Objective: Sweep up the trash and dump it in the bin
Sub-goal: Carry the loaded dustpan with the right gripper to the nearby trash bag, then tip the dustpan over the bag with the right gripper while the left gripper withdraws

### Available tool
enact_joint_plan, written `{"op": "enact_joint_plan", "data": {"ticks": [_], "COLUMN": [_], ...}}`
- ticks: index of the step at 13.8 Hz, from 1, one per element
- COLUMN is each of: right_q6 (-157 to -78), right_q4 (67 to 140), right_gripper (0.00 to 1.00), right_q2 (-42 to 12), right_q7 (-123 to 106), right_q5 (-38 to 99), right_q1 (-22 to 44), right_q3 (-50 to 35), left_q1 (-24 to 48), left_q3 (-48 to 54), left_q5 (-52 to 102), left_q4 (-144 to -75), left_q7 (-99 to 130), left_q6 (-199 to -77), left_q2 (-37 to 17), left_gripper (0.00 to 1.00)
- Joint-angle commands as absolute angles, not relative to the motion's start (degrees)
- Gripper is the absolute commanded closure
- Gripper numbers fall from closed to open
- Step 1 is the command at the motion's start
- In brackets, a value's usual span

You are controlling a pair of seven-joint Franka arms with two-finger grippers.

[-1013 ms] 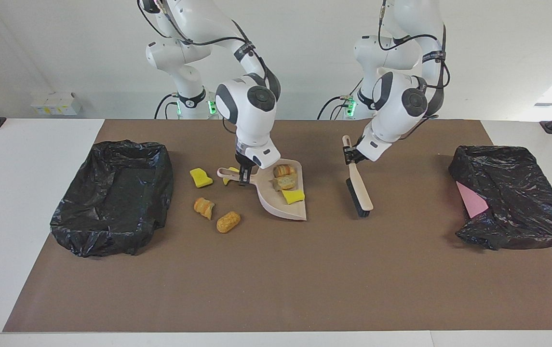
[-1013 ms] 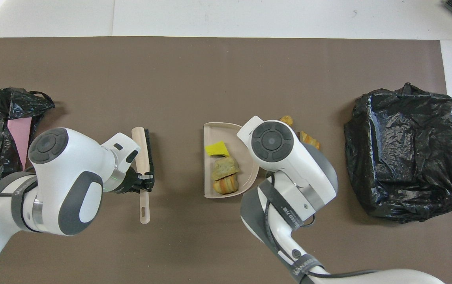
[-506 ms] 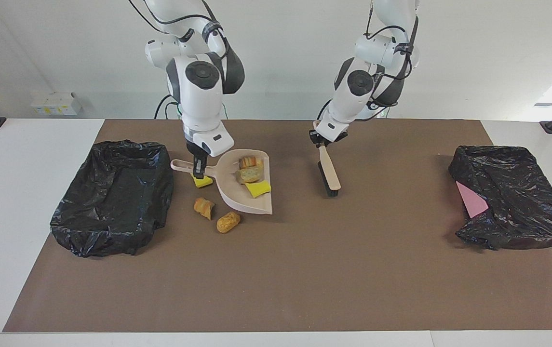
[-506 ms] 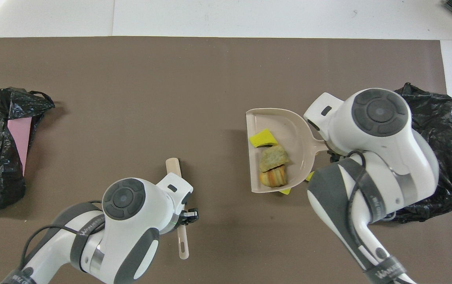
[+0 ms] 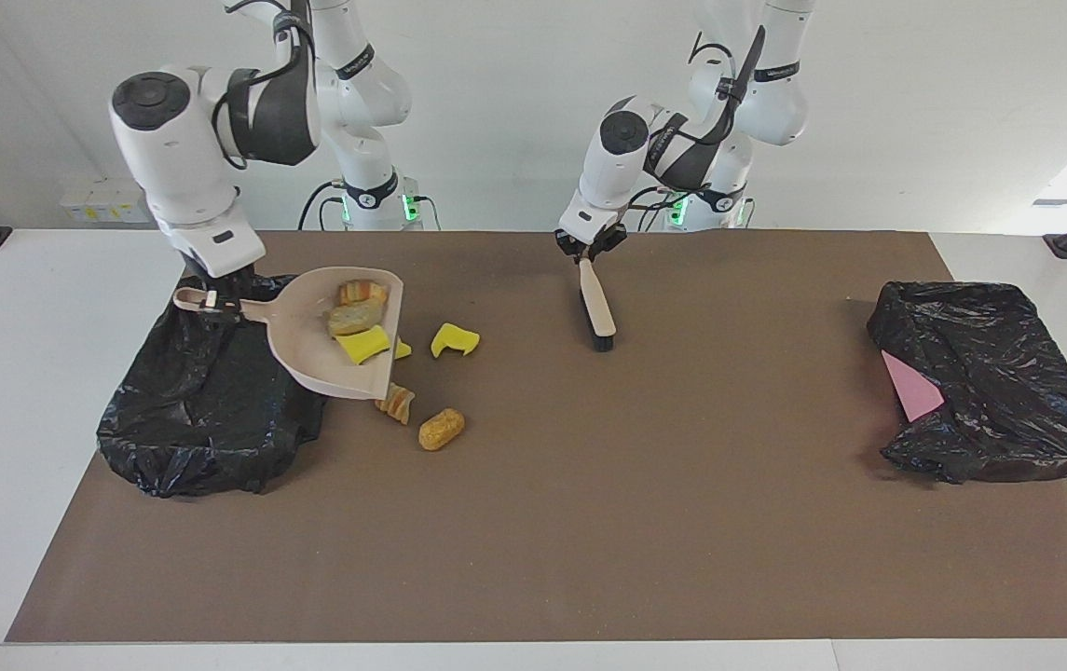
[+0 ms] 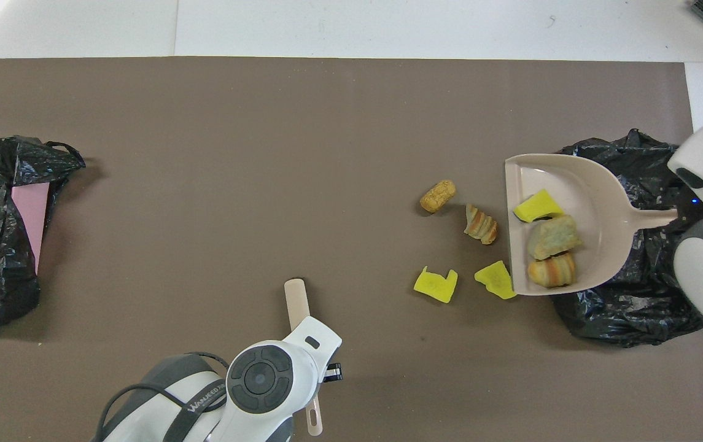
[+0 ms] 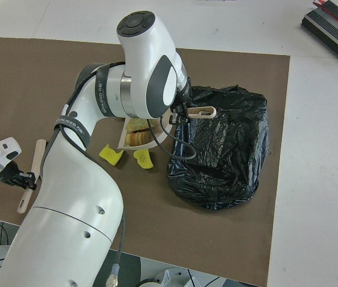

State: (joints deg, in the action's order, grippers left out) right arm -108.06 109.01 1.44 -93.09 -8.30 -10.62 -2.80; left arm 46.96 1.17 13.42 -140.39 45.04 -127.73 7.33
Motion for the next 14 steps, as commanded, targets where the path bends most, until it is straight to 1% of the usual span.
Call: {"op": "enact_joint_plan", "data": {"ticks": [1,4,6,7,9,11,12,14], "right_q6": [-110.9,-113.89,-114.87,-115.22,-116.97,-117.59,-117.86,-119.61], "right_q4": [109.95,109.95,110.04,110.21,110.48,111.44,112.49,116.52], "right_gripper": [1.0,1.0,1.0,1.0,1.0,1.0,1.0,1.0], "right_q2": [2.64,2.55,2.55,2.64,2.64,2.9,3.6,6.05], "right_q7": [-103.23,-104.59,-104.33,-103.89,-103.54,-101.62,-98.21,-93.27], "right_q5": [-5.89,-7.11,-12.53,-16.74,-19.76,-26.42,-28.63,-31.97], "right_q1": [-18.69,-23.01,-23.99,-23.91,-23.65,-22.77,-21.89,-21.62], "right_q3": [-3.34,-3.25,-3.25,-3.25,-3.25,-3.43,-3.43,-3.43], "left_q1": [42.48,34.4,29.2,27.09,21.74,16.99,14.79,10.65], "left_q3": [0.44,0.35,0.26,0.18,0.18,0.18,0.18,0.09], "left_q5": [9.34,6.94,6.94,6.94,6.94,6.94,6.94,6.94], "left_q4": [-140.28,-136.42,-134.92,-134.04,-131.93,-130.09,-128.69,-123.43], "left_q7": [44.92,36.78,30.61,27.54,22.35,16.73,13.83,7.5], "left_q6": [-126.92,-124.81,-124.54,-124.54,-124.45,-124.11,-123.32,-118.77], "left_q2": [8.7,8.7,8.7,8.7,8.7,8.7,8.44,6.25], "left_gripper": [0.0,0.0,0.0,0.0,0.0,0.0,0.0,0.0]}}
